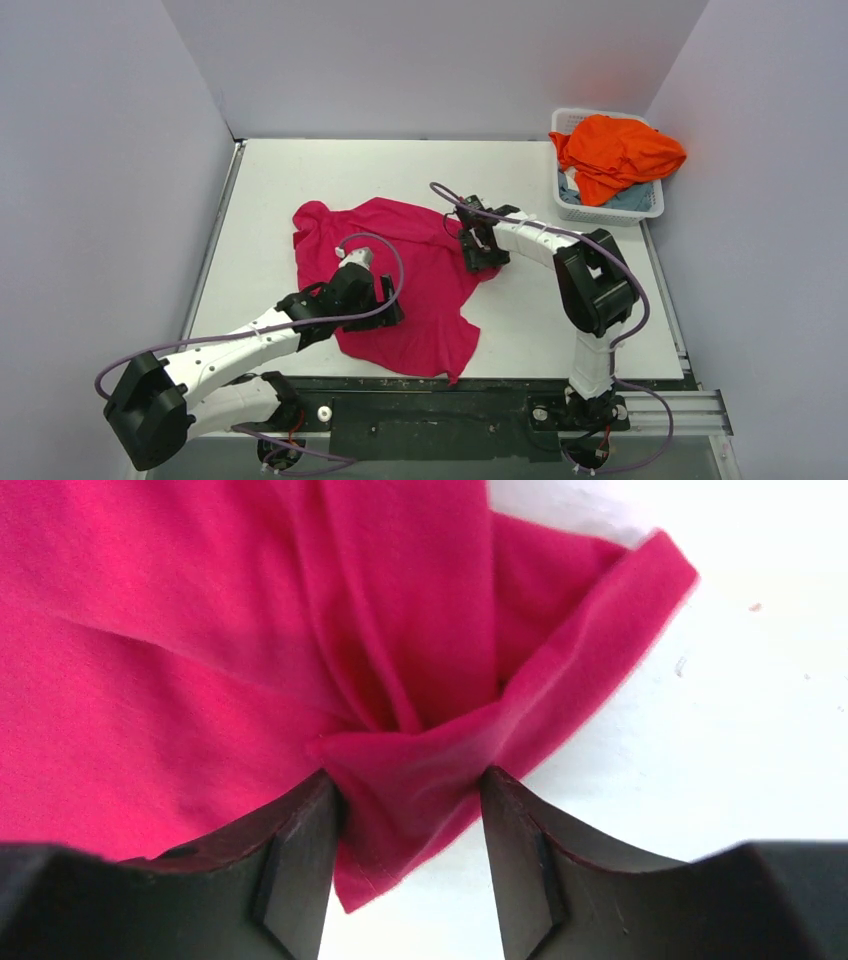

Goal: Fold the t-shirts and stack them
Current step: Flatten out the tshirt

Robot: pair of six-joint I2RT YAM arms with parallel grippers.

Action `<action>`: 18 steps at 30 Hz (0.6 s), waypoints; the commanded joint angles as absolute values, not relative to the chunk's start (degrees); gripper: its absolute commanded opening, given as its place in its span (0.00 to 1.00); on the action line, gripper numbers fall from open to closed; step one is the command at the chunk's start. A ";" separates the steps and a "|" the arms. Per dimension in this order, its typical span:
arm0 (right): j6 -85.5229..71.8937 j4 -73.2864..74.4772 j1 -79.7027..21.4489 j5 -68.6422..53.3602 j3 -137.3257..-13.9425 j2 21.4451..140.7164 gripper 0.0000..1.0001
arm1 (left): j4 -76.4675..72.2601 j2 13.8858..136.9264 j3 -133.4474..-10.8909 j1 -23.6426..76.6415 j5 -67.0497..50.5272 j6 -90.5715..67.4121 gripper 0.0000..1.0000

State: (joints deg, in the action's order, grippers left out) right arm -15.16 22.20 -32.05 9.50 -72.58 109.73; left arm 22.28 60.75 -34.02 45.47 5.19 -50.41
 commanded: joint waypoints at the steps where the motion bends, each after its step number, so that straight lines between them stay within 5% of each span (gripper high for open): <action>1: -18.75 21.03 -30.00 8.83 -66.92 103.35 0.44 | 22.33 62.06 -40.74 51.14 6.84 -47.58 0.91; 18: -26.25 7.66 -22.80 -3.59 -53.78 92.95 0.27 | 27.34 91.54 -58.48 75.26 9.74 -44.09 0.92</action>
State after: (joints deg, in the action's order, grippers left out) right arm -24.93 10.79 -24.36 0.43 -53.74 92.31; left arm 24.10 87.57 -55.61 74.08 8.38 -43.99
